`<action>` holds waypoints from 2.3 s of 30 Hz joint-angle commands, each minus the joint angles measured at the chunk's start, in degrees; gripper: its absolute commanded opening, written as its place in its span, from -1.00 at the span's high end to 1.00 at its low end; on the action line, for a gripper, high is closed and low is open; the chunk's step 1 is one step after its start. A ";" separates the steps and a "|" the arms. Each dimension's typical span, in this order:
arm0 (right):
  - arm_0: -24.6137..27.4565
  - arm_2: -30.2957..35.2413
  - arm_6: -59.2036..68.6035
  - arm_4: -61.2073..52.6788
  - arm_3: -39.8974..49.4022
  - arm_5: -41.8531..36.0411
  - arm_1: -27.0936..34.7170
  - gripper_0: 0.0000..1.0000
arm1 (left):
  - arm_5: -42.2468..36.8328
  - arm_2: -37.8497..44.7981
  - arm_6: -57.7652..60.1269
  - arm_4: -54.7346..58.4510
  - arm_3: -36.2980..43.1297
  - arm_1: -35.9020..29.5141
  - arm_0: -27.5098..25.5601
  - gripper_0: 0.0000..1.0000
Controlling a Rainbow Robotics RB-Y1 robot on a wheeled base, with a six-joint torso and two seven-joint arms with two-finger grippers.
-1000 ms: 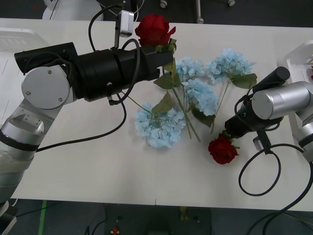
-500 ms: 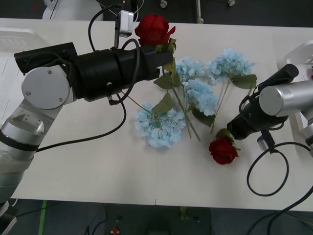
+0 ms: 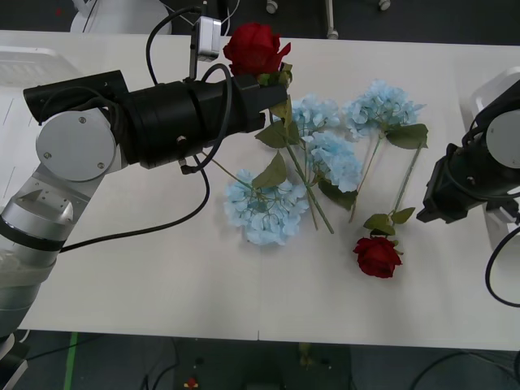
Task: Put the red flowers into the right box and the blue flowers into the left box
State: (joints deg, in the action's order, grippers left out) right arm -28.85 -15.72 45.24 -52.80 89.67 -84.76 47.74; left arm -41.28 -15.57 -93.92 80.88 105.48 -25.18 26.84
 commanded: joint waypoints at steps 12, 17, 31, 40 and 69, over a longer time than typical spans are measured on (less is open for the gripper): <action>-0.59 1.48 -79.08 -13.56 -0.19 5.74 12.11 -0.82 | 1.20 0.37 5.33 -0.37 0.87 0.30 -0.91 1.00; -0.59 1.48 -99.82 -14.17 -1.43 10.05 12.46 -0.82 | 1.20 0.37 5.33 -0.28 0.87 0.30 -0.91 1.00; -3.75 2.63 -153.52 -48.36 -21.73 13.92 12.38 -0.82 | 1.38 0.37 5.50 -0.19 0.87 0.30 -0.91 1.00; -4.37 2.45 -174.09 -56.27 -20.23 8.03 12.29 -0.81 | 1.56 0.37 5.50 -0.19 0.87 0.22 -0.91 1.00; 5.65 -0.19 -176.20 -57.24 4.46 9.26 0.60 -0.82 | 2.79 0.37 5.85 0.42 0.87 3.47 -0.56 1.00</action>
State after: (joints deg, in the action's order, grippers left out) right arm -22.97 -15.83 -133.64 -111.26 93.12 -75.95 51.84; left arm -39.35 -15.57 -92.35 80.88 105.44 -23.10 26.80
